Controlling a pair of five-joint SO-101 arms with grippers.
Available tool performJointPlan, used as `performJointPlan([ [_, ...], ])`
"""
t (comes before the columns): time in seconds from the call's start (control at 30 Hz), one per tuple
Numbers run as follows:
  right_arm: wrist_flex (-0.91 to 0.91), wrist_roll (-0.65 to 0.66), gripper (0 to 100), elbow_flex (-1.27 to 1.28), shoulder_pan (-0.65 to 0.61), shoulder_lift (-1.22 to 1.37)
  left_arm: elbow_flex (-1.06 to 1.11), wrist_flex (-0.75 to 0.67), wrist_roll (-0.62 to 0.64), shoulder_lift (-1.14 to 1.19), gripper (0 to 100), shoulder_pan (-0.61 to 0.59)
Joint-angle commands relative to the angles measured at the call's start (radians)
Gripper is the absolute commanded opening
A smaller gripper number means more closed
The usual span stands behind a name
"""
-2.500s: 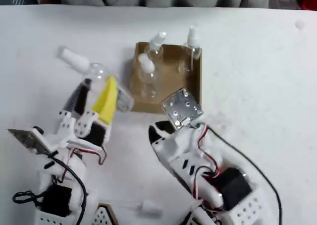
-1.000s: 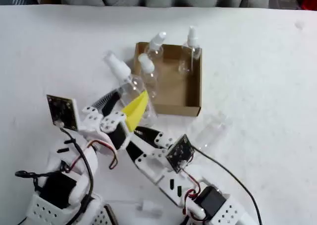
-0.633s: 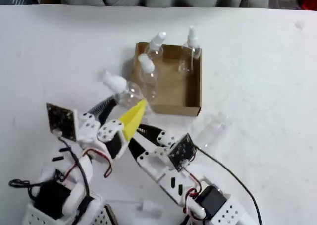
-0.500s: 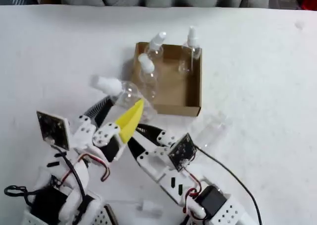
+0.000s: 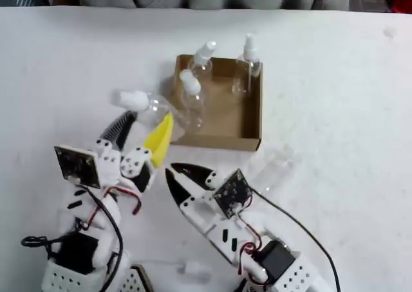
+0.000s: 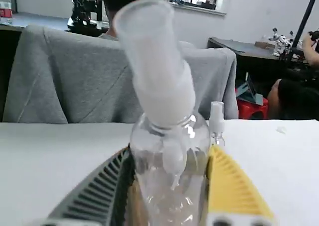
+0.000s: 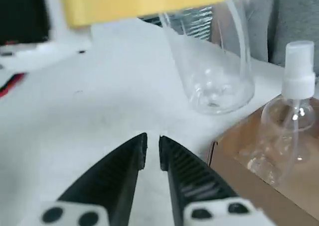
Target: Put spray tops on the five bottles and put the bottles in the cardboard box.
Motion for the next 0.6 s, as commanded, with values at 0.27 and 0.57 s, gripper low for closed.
performJointPlan([
  [0.27,0.156,0.107,1.6,-0.117,0.325,-0.01,-0.078,-0.146,-0.025,0.137,2,-0.028],
  [0.57,0.249,0.107,1.7,-0.126,0.895,-0.01,-0.216,-0.152,-0.028,0.39,2,-0.041],
])
